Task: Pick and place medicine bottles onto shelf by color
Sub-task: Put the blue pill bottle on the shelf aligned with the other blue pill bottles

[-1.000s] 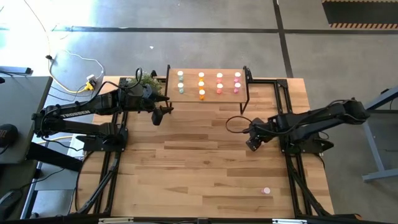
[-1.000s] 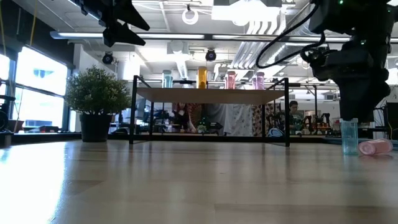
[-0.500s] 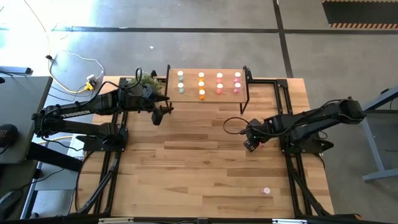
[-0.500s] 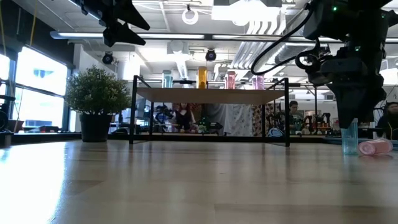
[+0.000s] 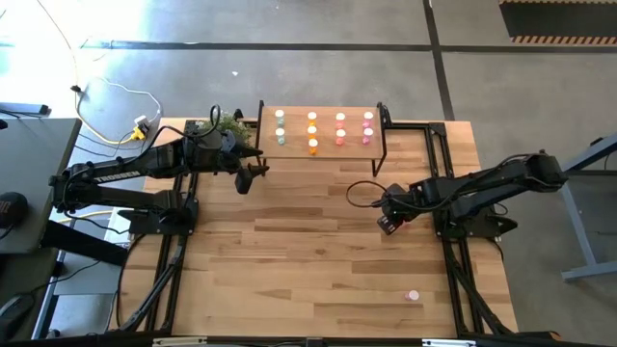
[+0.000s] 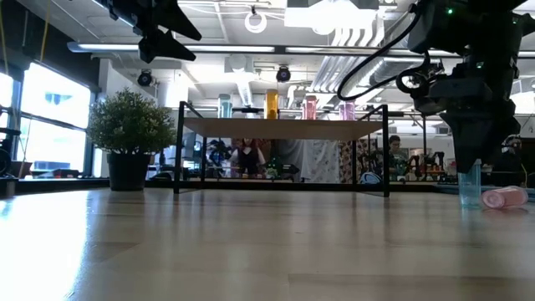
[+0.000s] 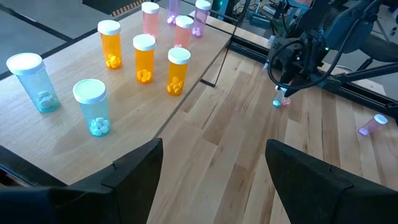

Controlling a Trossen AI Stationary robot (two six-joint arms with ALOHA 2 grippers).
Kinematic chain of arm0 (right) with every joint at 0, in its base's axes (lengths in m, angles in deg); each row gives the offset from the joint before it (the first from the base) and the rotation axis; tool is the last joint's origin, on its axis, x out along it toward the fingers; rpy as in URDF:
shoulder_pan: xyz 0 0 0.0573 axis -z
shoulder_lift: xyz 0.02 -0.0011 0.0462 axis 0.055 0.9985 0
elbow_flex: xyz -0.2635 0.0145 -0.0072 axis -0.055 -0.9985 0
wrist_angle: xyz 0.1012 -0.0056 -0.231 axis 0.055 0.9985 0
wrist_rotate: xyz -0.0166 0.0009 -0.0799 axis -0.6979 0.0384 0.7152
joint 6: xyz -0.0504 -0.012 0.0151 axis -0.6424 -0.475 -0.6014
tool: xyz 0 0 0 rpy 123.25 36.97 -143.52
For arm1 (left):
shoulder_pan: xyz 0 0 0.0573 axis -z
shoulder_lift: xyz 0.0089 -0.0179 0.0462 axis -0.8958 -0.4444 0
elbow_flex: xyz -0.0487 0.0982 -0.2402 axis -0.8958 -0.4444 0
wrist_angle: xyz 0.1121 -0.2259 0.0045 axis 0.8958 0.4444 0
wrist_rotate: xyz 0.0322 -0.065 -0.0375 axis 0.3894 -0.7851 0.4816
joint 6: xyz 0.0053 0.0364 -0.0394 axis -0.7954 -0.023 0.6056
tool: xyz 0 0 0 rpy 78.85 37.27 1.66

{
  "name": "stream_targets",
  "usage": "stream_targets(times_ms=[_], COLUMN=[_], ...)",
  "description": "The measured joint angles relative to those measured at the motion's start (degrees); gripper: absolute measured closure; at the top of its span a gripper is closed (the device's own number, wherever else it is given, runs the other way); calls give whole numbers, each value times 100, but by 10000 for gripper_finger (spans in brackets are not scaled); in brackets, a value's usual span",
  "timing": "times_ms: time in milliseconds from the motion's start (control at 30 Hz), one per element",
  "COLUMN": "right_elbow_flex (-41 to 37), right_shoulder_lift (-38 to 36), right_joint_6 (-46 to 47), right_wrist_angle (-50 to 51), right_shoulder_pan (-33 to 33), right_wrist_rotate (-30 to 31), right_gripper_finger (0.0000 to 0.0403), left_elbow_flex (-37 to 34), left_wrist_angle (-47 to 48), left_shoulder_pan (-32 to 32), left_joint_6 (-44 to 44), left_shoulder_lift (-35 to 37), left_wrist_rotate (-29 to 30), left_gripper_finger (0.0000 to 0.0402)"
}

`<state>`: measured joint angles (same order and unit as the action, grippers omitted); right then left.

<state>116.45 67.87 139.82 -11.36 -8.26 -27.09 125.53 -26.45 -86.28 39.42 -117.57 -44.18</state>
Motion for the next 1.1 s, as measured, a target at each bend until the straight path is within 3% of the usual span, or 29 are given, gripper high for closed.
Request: stream_targets(times_ms=[267, 467, 633, 867, 1100], right_elbow_flex=[520, 1461, 2182, 3105, 3829], right_shoulder_lift=[2, 2, 40, 489, 1158], right_joint_6=[-127, -615, -930, -1669, -2283], right_wrist_angle=[-39, -54, -33, -35, -8], right_shoulder_pan=[0, -2, -2, -2, 34], right_wrist_rotate=[-98, 52, 144, 75, -387], right_gripper_finger=[300, 300, 300, 300, 300], left_elbow_flex=[0, 0, 0, 0, 0], left_wrist_angle=[-72, -731, -1351, -2695, -3335], left_shoulder_pan=[75, 679, 1260, 1684, 1983], left_joint_6=[87, 158, 153, 372, 606], left_shoulder_lift=[0, -183, -718, -1560, -2158], left_wrist_rotate=[-153, 161, 648, 637, 409], left_gripper_finger=[126, 126, 126, 126, 126])
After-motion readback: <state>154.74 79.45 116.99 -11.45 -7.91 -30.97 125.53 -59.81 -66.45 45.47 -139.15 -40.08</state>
